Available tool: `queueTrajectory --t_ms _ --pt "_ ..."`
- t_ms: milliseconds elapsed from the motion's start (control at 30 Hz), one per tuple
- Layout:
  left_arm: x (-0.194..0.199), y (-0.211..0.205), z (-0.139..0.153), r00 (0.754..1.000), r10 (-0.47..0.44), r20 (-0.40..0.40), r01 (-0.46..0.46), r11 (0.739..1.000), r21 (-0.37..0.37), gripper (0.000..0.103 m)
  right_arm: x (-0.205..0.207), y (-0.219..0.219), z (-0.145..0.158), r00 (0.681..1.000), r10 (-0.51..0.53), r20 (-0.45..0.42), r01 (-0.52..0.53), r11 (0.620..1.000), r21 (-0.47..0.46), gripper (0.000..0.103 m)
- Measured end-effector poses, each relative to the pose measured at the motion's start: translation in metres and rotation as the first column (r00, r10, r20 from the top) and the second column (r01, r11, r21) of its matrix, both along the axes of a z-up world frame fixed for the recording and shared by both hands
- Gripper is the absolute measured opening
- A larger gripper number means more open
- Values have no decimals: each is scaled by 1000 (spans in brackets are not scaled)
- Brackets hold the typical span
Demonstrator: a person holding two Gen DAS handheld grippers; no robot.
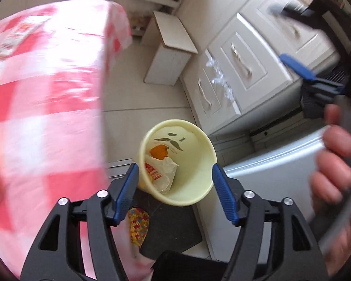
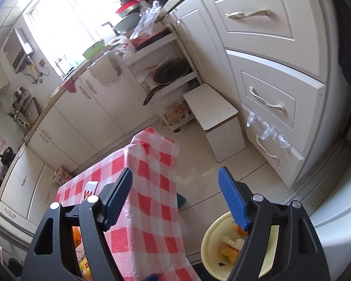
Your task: Collect trash
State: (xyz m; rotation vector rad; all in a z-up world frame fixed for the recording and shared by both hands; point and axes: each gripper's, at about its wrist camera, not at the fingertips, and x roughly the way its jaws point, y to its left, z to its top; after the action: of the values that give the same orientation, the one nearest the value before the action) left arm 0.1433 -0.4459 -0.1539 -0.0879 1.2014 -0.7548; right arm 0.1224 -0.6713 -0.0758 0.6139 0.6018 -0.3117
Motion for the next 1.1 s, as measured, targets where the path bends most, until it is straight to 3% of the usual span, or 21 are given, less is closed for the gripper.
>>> queueTrajectory --t_ms 167,300,433,767,1000,1033,1100 --pt "-26 100 44 986 114 125 -112 993 -25 76 21 38 1 995 91 -30 -92 995 -29 73" --pt "-37 184 61 946 242 215 -244 970 -16 78 39 75 -3 981 189 -49 -189 982 5 77" --pt "-22 233 57 916 347 201 -354 935 1 82 58 120 -14 955 284 -87 -283 959 22 77" --pt "19 247 10 907 387 164 -398 917 34 87 92 206 -46 859 459 -227 -478 878 -33 78" --pt "36 244 1 904 383 190 -398 916 48 86 107 221 -54 828 496 -260 -519 854 -23 78" --pt "37 245 0 904 383 189 -398 917 44 82 107 222 -53 824 503 -263 -526 850 -23 78" --pt "39 249 -3 910 377 170 -388 921 38 61 108 227 -55 811 516 -274 -542 840 -24 78"
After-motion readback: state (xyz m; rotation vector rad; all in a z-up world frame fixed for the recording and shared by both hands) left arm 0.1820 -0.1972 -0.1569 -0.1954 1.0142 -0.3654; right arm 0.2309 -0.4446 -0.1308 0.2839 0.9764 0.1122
